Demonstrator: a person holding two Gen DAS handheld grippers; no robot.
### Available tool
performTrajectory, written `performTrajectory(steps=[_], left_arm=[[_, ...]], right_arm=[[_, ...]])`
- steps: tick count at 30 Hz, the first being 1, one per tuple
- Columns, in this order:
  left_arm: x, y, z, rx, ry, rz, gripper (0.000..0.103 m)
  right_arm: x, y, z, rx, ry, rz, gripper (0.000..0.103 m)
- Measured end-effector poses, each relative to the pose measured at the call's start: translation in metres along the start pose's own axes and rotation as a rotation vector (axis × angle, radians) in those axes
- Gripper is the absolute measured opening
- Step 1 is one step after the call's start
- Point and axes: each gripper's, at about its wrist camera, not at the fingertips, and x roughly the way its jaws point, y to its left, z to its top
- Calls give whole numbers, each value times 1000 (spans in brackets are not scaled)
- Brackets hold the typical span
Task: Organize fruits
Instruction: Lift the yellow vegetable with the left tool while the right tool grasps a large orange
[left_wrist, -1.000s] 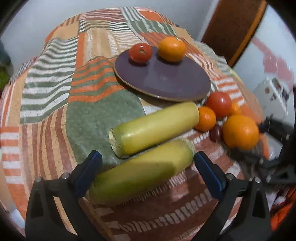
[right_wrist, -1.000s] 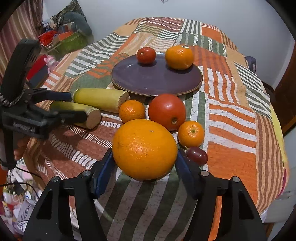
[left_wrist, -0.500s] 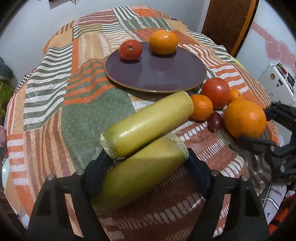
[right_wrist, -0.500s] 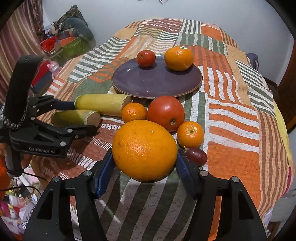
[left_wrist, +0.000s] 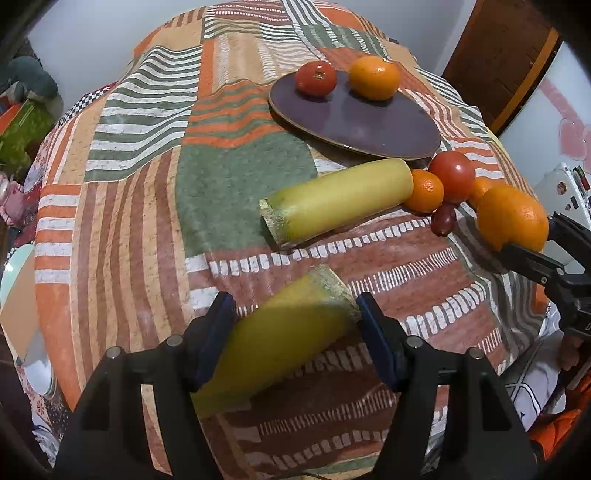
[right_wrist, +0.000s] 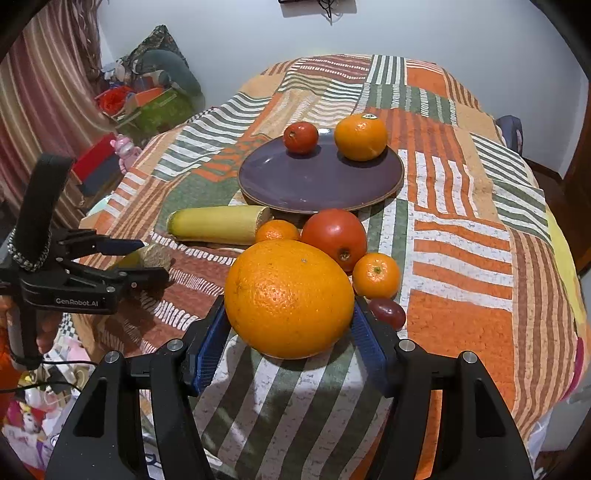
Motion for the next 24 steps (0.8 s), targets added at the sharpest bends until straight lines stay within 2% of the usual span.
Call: performTrajectory(steps=[3,7,11,13,16,19,21,24], left_arm=[[-10,-1,1,2,-17,14,78],[-22,4,-1,6,-36,38,81],[-19,6,-8,25,-10,40,87],[-11,8,-15,39,22,50,87],[-1,13,-18,8,33,46,87],[5,21,-13,-52,24,-3,73],[6,22,-9,-67,10,-18,58],[6,21,-4,-82,0,-20,52]], right_arm=[[-2,-2,-1,0,-4,2,61],[-4,-4,-1,2,-10,8,61],[-6,-5,-1,5,-13,11,61],[-5,-6,-1,5,-12,11,61],[-4,-6,0,4,-10,8,61],[-4,-5,0,1,-6,2,61],[-4,-6,0,0,-6,-2,61],[-5,-6,1,-2,-11,-10,61]])
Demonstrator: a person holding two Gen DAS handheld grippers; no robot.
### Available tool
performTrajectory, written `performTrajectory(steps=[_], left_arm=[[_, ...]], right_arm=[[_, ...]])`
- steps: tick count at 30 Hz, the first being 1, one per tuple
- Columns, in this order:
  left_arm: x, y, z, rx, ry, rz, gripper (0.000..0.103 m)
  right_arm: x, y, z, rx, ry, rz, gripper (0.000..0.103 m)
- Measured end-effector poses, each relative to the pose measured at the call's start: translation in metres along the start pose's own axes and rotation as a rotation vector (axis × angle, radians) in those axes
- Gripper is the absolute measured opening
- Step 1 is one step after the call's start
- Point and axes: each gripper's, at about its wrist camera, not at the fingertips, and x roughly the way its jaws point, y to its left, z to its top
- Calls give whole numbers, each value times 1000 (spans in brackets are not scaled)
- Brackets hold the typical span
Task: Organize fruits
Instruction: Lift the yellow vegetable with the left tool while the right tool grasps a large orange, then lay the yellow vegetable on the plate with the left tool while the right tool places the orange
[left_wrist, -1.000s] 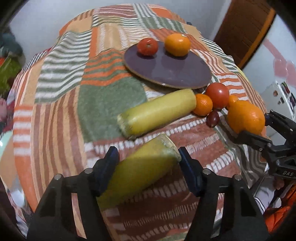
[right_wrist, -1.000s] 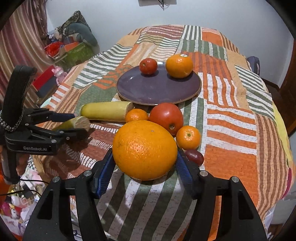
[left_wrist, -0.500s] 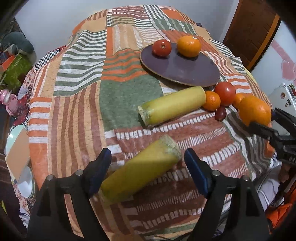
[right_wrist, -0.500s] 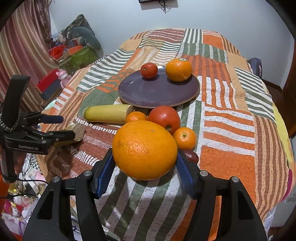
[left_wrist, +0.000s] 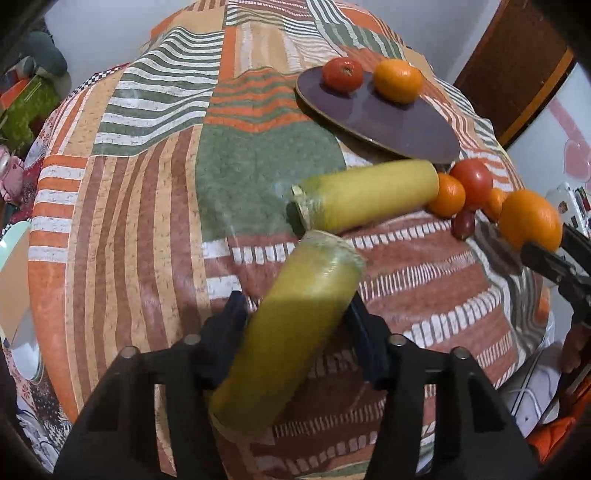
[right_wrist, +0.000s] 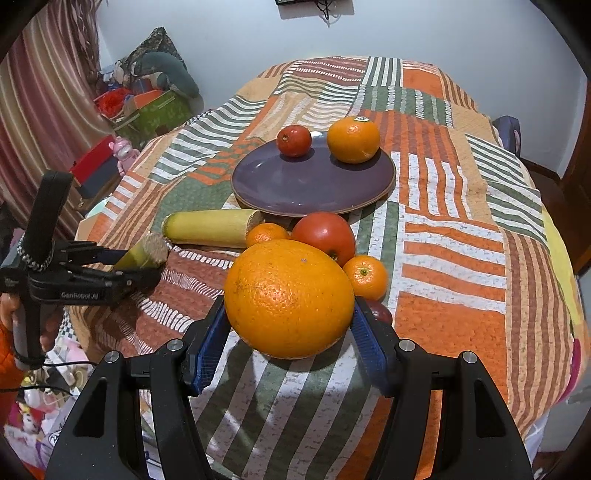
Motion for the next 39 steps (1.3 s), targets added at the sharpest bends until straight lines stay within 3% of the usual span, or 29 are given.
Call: performTrajectory(steps=[6,15,28,39], left_arm=[[-9,11,-3,-44,-25,-33,46],[-52,11,2,-66,-134,-1,42],[-90,-21,48,-13,-290,-3,39],[-82,-56,92,40,-323,-65,39]], right_arm=[[-3,-3,4,-8,-13,-14,61],[-10,-15,23,-13,-56,-41,61],[-26,-30,56,-41,-158,-70,61],[-24,-40,82,-72,-206,-90,61]])
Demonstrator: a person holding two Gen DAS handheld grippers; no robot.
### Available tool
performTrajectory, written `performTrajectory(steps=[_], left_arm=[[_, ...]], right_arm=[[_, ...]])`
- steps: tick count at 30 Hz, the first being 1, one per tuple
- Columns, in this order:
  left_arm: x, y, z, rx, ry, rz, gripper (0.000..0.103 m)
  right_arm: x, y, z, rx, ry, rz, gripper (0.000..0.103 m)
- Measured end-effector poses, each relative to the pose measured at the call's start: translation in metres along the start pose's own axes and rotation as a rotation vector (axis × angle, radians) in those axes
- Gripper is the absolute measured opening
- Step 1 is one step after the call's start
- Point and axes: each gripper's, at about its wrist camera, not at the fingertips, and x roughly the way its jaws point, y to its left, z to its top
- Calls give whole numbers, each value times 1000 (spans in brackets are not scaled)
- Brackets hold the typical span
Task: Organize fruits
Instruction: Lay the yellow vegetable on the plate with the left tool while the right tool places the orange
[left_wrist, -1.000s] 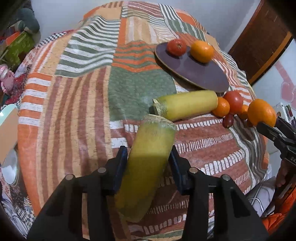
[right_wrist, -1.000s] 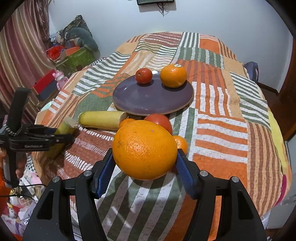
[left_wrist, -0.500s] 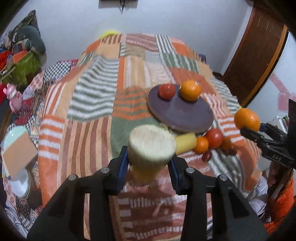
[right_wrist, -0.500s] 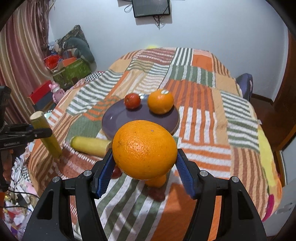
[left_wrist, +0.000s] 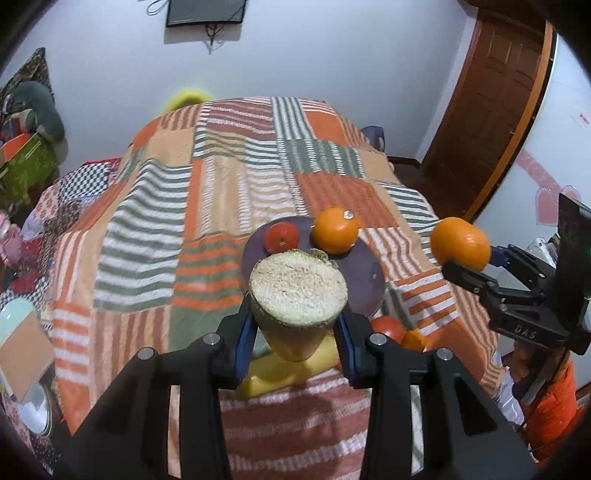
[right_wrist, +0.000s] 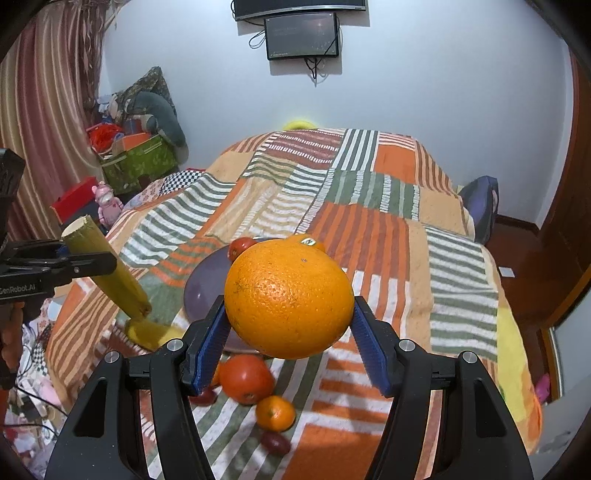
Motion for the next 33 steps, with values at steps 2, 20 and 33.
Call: performTrajectory(steps=[2,20,33], left_arm=[[8,-6,4,7,5,-16,39],[89,-22,27,-48,122,-164,39],[123,11,28,-152,165,-162,39]], right_arm=[[4,-3,2,-7,3,-2,61],[55,-10,2,-34,93,16,61],[90,-5,-3,-58,167,44,61]])
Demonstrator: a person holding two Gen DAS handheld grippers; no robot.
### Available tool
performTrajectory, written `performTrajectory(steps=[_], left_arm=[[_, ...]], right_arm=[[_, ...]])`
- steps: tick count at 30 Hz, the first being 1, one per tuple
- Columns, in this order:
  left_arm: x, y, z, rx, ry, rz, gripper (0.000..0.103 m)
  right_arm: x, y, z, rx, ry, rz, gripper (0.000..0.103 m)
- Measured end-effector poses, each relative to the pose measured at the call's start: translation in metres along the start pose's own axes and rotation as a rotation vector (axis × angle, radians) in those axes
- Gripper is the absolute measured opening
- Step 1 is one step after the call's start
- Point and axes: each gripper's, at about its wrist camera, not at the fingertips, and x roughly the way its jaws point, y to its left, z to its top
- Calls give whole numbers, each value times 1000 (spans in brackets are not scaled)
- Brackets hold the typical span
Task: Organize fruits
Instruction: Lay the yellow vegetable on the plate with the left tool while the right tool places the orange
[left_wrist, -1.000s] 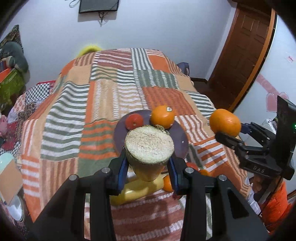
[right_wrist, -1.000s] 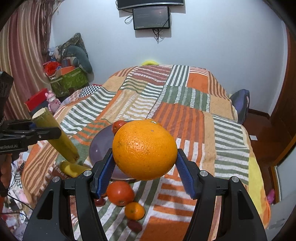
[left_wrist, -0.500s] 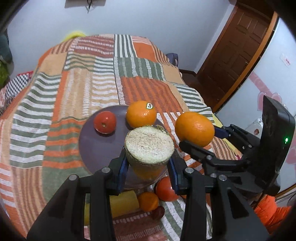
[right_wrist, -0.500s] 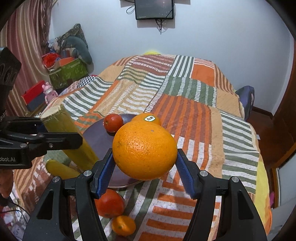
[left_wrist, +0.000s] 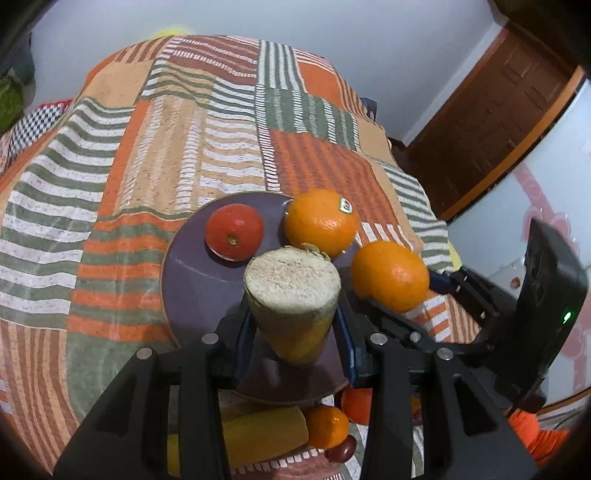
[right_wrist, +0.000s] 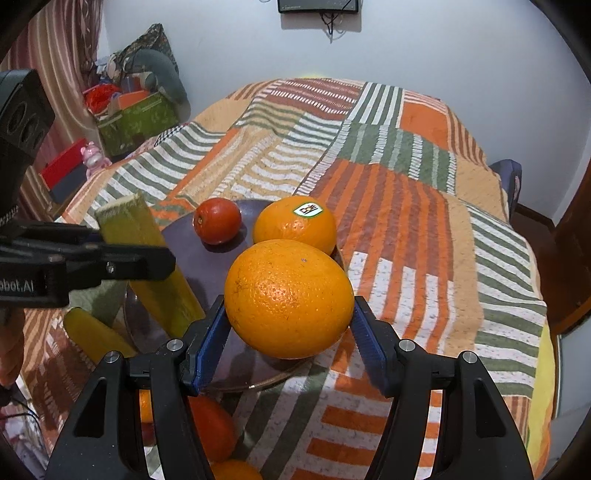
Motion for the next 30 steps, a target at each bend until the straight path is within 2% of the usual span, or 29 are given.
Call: performTrajectory(steps=[3,7,18,21,26,30], left_arm=[[0,6,4,-21,-8,4,41],[0,11,6,-24,-26,49,45],[16,31,10,-89,3,91,57],[19,33,9,-100,19,88,58],[27,33,6,-97,66,103,61],[18,25,2,-55,37,129,69]], right_arm=[[7,3,1,-10,18,17,61],[14,6,1,-20,45,38,61],[23,8,2,-18,84,53,61],[26,6,0,-8,102,57,62],[25,6,-1,-5,104,59,62],[23,7,-3,-11,104,55,62]])
